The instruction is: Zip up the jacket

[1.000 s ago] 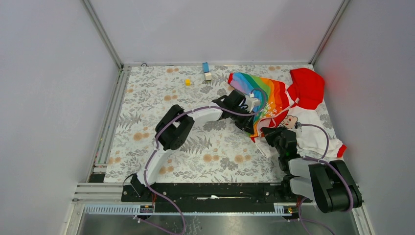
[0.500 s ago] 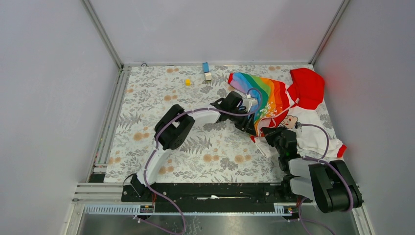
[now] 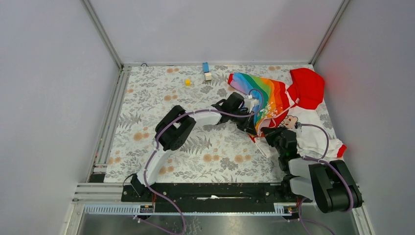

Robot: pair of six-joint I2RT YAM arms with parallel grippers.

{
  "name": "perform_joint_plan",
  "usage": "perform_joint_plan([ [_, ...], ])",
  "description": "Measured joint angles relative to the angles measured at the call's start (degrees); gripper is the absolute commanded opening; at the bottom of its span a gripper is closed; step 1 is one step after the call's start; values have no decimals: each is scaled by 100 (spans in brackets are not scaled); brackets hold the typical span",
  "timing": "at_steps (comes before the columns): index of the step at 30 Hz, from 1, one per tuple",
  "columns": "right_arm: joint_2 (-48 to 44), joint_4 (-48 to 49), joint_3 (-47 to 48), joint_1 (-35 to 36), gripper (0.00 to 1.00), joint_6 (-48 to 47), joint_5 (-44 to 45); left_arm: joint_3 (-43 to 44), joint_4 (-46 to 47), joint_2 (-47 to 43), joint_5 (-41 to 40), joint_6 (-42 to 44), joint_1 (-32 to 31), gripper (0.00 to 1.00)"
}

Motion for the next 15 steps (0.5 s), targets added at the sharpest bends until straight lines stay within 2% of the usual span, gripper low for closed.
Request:
perform_joint_plan([
  [7, 79, -2, 28, 0, 0, 247, -68, -26, 4, 0, -55, 111, -9, 0],
  [15, 96, 9, 33, 7, 0, 1104, -240, -402, 299, -208, -101, 310, 48, 0],
])
